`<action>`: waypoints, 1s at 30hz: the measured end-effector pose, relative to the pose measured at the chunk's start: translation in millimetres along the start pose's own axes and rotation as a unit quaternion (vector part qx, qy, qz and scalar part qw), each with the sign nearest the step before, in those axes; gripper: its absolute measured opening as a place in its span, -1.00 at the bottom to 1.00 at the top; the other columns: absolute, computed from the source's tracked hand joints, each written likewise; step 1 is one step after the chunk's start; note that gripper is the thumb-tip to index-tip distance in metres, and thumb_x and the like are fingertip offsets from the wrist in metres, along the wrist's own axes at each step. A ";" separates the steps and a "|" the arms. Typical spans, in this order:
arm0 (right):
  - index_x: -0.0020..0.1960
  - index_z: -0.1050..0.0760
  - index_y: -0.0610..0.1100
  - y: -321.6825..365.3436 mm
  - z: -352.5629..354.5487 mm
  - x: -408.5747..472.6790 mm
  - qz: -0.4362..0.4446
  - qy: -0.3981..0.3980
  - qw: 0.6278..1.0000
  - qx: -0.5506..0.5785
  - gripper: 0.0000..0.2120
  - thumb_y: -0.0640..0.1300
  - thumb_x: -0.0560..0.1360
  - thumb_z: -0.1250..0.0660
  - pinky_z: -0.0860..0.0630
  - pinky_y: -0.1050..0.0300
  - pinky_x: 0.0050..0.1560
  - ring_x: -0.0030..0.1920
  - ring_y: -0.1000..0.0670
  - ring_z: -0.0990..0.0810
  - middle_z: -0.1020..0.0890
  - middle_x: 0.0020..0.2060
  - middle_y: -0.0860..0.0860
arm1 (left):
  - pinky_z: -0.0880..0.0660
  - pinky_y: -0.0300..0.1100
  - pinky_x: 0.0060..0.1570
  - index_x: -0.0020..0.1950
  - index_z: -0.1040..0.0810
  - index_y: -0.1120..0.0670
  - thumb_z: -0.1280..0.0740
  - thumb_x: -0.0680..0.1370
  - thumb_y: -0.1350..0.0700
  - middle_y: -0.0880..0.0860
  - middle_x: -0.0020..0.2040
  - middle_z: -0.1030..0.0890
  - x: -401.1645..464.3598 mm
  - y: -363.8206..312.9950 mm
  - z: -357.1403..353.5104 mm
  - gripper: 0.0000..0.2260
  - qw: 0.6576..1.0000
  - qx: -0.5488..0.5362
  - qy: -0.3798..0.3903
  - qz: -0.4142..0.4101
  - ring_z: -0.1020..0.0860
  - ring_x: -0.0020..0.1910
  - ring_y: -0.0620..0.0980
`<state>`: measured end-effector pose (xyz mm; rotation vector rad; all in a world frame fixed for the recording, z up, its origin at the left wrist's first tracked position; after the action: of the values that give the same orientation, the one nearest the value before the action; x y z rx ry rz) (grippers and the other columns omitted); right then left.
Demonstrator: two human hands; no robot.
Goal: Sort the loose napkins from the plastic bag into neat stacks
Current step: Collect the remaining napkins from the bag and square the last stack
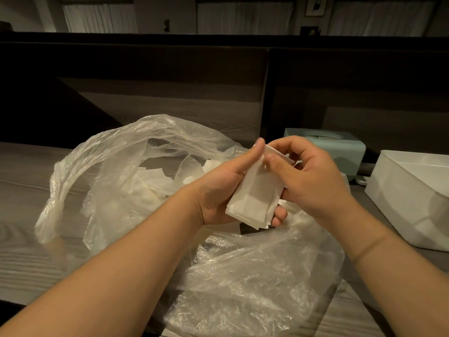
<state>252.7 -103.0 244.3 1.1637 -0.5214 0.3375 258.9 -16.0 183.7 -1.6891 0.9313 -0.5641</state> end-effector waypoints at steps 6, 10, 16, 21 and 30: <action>0.01 -0.55 0.37 -3.7 -5.6 2.0 0.008 0.007 0.999 -0.051 -0.80 0.02 0.63 -0.30 -0.62 0.02 0.03 0.03 0.21 -0.55 -0.52 -0.08 0.38 | -0.53 0.12 0.12 0.31 -0.51 0.18 -0.37 0.59 0.03 0.23 0.00 -0.59 0.8 4.3 1.8 -0.65 1.000 -0.007 0.003 0.009 -0.59 -0.06 0.20; 0.04 -0.58 0.31 -12.8 -7.4 2.6 -0.030 0.018 0.999 -0.031 -0.79 -0.01 0.65 -0.28 -0.63 -0.13 0.11 0.07 0.08 -0.61 -0.58 0.00 0.25 | -0.53 0.13 0.15 0.31 -0.49 0.19 -0.36 0.52 0.16 0.23 -0.01 -0.61 2.2 1.5 2.8 -0.64 1.000 -0.009 0.005 -0.005 -0.60 -0.05 0.19; 0.15 -0.60 0.21 -13.8 -10.6 0.3 -0.050 0.033 0.998 -0.011 -0.79 -0.06 0.66 -0.28 -0.65 -0.09 0.11 0.13 0.06 -0.62 -0.59 0.09 0.17 | -0.55 0.09 0.07 0.28 -0.51 0.18 -0.35 0.52 0.16 0.21 -0.04 -0.59 1.8 4.0 0.7 -0.67 1.000 -0.018 0.012 0.008 -0.60 -0.09 0.19; 0.23 -0.57 0.09 -26.6 -13.1 -4.8 -0.151 0.028 0.986 0.064 -0.77 -0.01 0.71 -0.15 -0.69 0.04 -0.06 -0.08 -0.04 -0.71 -0.68 -0.02 0.07 | -0.55 0.01 -0.05 0.21 -0.51 0.25 -0.33 0.52 0.15 0.22 -0.09 -0.60 0.1 0.1 5.6 -0.70 0.998 -0.050 -0.026 0.012 -0.58 -0.17 0.15; 0.05 -0.57 0.07 -35.4 -11.3 -1.6 -0.112 0.117 0.939 -0.303 -0.95 -0.01 0.60 -0.36 -0.47 0.27 -0.11 -0.06 0.14 -0.56 -0.61 -0.08 0.15 | -0.52 0.01 -0.04 0.39 -0.53 0.17 -0.25 0.62 -0.09 0.19 0.07 -0.65 -6.3 -18.3 44.1 -0.54 0.966 -0.194 -0.162 -0.059 -0.60 -0.15 0.12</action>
<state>271.8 -105.4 212.5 0.5624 -0.2486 0.0984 294.1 16.7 187.8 -2.1218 0.7362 -0.1746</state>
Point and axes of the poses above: each hand's wrist, its own x-axis towards the middle knuckle, its own z-axis out of the back of the hand, y = z × x, the point moved 10 cm from there along x, towards the middle knuckle
